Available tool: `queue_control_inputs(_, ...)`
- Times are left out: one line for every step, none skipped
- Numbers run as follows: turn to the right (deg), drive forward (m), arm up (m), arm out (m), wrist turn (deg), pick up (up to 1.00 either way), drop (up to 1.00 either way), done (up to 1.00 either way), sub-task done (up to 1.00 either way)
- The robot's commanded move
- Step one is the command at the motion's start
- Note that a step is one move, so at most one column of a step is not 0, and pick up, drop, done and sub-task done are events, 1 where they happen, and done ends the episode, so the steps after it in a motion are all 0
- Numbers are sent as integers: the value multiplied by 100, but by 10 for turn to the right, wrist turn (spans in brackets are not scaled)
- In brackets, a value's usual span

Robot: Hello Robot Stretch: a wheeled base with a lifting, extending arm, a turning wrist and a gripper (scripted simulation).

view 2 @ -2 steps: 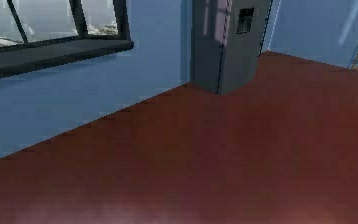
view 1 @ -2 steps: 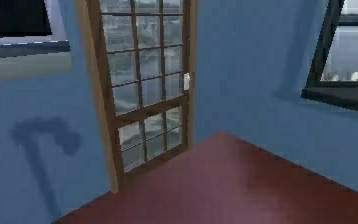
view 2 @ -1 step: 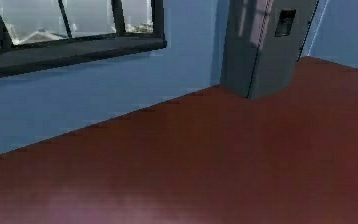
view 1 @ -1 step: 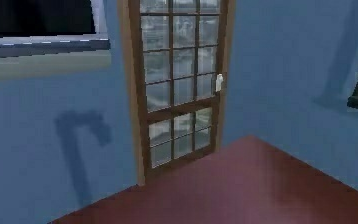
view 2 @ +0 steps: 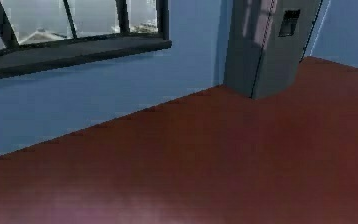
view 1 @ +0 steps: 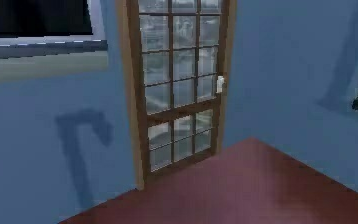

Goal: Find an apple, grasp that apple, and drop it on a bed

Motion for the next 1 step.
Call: queue_control_inputs(-450, 0, 0, 0, 0, 0, 0, 0, 0)
